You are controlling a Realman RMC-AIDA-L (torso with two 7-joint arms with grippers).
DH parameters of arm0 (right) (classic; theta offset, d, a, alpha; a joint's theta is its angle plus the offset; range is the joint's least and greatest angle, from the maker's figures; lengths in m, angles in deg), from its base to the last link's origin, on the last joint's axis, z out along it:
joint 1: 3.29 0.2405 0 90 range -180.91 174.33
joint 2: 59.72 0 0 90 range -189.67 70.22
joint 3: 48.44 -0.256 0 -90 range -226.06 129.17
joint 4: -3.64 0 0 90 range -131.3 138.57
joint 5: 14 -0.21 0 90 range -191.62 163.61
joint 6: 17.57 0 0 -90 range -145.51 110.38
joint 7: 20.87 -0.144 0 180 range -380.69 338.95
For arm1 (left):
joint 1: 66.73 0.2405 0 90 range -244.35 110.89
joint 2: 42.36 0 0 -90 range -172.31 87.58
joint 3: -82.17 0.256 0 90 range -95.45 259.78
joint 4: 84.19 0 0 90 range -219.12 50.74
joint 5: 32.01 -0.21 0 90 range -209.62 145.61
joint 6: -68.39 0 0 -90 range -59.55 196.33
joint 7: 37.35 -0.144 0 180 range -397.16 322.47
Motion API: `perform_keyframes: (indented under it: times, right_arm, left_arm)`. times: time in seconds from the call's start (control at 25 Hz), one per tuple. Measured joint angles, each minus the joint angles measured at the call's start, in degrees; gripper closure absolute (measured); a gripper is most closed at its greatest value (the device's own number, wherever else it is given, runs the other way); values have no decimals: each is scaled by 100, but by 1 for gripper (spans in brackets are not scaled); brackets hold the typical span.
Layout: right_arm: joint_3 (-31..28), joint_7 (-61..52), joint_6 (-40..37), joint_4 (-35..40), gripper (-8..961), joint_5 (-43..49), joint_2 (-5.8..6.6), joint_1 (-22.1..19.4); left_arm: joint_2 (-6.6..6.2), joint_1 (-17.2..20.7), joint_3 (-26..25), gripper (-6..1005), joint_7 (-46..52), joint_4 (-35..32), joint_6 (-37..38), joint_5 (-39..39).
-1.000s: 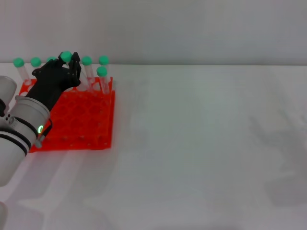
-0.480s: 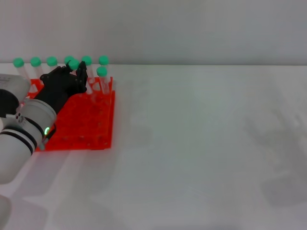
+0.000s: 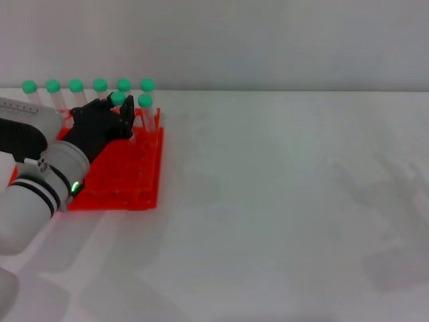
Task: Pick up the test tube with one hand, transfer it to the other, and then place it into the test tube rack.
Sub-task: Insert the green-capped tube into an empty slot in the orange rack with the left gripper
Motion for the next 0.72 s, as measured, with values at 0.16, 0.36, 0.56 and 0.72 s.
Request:
perform_keyframes:
  times: [0.16,0.36,0.56,0.72]
  right_arm:
    - [0,0,13,0,79,-1,0,0]
    - [0,0,31,0,79,6,0,-19]
    - [-26,0,39,-4,79,4,6,-41]
    - [-68,29,29,-65,79,-9,8,-39]
  left_arm:
    - [6,56,1,679,-2,-1,-11,-11]
    - [13,203,-5,677,-3,51,-84,-5]
    - [16,464,-40,527,-3,264,-97,38]
    - [11,870,-49,407,-3,458,-409,45]
